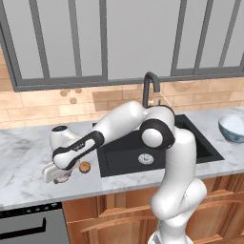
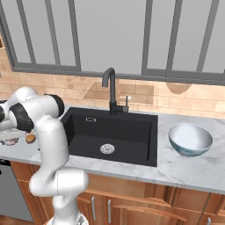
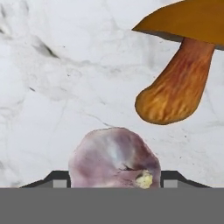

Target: There is a mixed pile of frozen fruits and vegetables on the counter. Locate all the frozen vegetables and place the items in a bowl on the counter. Take all the frozen fruits and defrost them in a running sink.

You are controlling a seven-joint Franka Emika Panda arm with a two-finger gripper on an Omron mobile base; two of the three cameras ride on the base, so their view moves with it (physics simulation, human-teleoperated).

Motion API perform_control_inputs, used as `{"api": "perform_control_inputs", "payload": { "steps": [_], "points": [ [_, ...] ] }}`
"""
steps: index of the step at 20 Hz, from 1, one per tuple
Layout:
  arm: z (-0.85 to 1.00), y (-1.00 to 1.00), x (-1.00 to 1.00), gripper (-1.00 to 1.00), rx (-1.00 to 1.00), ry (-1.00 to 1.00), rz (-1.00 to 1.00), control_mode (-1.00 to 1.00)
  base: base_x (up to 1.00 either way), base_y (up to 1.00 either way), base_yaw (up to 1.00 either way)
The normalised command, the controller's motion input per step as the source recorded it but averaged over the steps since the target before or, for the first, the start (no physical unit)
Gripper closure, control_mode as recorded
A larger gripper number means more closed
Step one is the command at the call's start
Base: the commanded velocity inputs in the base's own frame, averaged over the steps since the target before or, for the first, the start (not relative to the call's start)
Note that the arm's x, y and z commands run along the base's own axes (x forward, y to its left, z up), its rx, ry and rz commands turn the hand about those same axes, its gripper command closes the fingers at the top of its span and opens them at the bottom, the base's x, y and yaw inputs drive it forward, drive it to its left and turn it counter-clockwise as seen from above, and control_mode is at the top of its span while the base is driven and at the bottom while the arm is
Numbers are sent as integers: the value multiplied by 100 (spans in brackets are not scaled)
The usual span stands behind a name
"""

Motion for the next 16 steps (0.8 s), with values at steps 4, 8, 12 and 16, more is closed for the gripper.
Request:
{"api": "perform_control_inputs", "payload": {
  "steps": [4, 8, 12, 16],
  "points": [
    [-10, -1, -1, 100, 0, 5, 0, -100, 0, 0, 0],
    [31, 0, -1, 100, 0, 5, 0, -100, 0, 0, 0],
    [47, -1, -11, 100, -2, -1, 1, -100, 0, 0, 0],
    [40, -8, -17, 100, -1, -4, 0, -100, 0, 0, 0]
  ]
}}
